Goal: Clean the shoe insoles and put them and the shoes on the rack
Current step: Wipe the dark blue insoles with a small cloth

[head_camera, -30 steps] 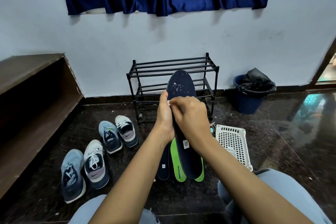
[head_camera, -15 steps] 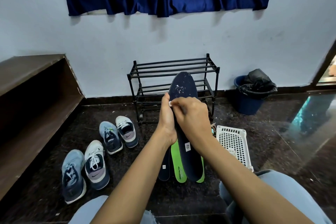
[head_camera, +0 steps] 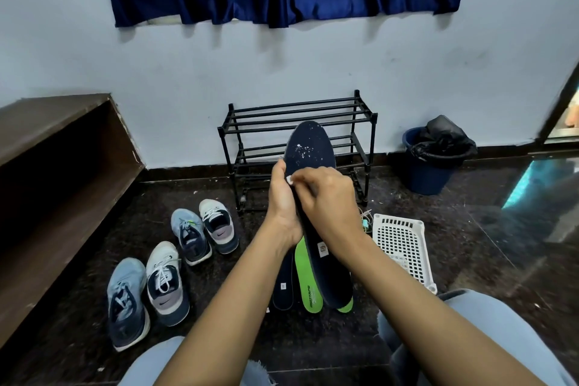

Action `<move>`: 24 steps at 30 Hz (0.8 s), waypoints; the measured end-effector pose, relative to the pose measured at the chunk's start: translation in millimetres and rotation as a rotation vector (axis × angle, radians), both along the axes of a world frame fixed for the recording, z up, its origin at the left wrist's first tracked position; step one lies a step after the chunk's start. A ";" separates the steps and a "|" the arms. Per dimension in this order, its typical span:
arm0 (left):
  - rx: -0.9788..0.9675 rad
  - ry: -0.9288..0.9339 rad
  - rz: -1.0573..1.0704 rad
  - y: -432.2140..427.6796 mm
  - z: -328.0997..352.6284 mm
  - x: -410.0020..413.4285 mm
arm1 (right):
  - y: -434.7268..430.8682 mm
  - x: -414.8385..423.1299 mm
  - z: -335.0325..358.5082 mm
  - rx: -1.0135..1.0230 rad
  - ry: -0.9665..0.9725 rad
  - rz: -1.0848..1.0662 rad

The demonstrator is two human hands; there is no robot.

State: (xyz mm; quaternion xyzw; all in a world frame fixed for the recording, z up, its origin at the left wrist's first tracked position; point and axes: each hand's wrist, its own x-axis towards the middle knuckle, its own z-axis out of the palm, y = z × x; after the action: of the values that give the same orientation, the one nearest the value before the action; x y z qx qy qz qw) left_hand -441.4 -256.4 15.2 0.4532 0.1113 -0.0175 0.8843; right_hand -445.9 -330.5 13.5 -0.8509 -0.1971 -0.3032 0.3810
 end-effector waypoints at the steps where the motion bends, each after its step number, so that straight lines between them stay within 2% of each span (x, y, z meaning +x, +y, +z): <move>1: 0.007 0.001 -0.005 -2.2 -0.5 -1.8 | -1.5 2.8 1.5 -0.003 -0.005 -0.016; 5: 0.009 0.028 -0.041 -10.0 -1.3 -7.2 | -8.0 14.8 5.5 0.030 0.004 -0.094; 14: -0.004 0.047 0.009 0.2 -0.8 -2.6 | 3.6 -0.3 -4.8 -0.001 0.024 -0.035; 24: -0.013 0.084 -0.003 -4.2 2.0 -5.7 | 2.0 7.4 -1.2 0.006 0.012 -0.081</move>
State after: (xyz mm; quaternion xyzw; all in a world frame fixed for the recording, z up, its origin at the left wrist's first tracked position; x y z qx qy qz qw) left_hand -447.2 -260.6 17.2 0.4464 0.1474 -0.0386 0.8818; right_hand -438.5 -328.6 12.3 -0.8587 -0.1593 -0.3139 0.3724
